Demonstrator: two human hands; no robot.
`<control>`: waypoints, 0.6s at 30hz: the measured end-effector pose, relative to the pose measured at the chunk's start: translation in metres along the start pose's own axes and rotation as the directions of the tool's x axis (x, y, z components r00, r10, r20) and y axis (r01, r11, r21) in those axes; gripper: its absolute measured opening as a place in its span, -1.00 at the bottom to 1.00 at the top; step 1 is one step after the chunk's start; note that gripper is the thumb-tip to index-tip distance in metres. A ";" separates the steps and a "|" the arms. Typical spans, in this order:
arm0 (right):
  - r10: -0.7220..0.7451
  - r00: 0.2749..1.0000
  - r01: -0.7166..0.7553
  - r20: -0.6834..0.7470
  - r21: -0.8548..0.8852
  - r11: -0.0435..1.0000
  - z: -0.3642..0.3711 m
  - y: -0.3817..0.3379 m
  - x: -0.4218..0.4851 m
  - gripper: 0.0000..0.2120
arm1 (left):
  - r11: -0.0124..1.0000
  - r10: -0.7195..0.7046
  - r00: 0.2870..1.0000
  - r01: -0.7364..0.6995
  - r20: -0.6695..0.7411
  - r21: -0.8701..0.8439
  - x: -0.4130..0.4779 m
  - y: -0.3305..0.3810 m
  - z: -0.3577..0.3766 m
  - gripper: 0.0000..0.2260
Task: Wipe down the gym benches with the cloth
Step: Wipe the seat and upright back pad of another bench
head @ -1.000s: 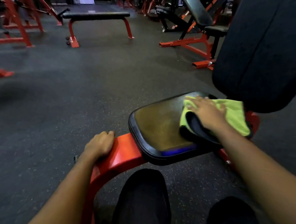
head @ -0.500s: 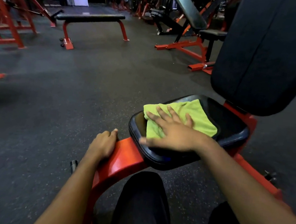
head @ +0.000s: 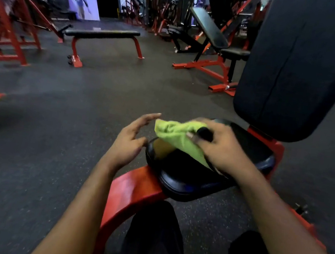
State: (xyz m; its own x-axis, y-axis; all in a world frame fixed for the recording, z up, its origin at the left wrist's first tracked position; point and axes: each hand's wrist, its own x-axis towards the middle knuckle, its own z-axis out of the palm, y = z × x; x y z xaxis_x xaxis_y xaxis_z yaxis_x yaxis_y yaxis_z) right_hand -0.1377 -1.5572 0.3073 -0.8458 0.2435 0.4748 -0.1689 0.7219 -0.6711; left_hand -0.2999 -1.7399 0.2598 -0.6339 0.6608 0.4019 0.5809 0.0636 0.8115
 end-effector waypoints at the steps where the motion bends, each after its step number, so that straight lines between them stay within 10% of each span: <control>1: 0.006 1.000 -0.004 -0.016 0.133 0.991 -0.009 -0.011 0.007 -0.92 | 0.998 0.047 0.998 -0.045 0.042 -0.035 0.006 0.013 -0.002 -0.38; 7: 0.224 0.973 -0.186 -0.060 0.381 0.906 -0.057 -0.045 0.043 -0.90 | 0.978 0.206 0.978 -0.205 -0.025 0.029 0.039 0.074 -0.030 -0.93; 12: 0.589 0.807 -0.543 -0.046 -0.451 0.708 -0.047 -0.004 0.068 -0.53 | 0.865 -0.263 0.951 0.158 0.162 0.477 0.054 0.051 -0.014 -0.69; 14: 0.583 0.812 -0.453 -0.028 -0.659 0.600 -0.017 -0.001 0.057 -0.35 | 0.776 -0.320 0.943 0.203 0.095 0.597 0.049 0.021 0.001 -0.65; 18: 0.483 0.801 -0.163 0.353 -0.649 0.743 0.055 0.002 0.007 -0.07 | 0.808 -0.349 0.928 0.368 -0.129 0.460 0.030 -0.028 -0.002 -0.67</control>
State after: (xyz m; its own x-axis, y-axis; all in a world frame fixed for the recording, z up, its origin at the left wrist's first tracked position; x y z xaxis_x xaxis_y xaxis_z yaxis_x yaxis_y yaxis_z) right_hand -0.1719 -1.5895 0.2775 -0.9377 0.3157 -0.1449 0.3407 0.9171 -0.2068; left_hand -0.3366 -1.7232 0.2503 -0.8571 0.4943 0.1449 0.4710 0.6383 0.6089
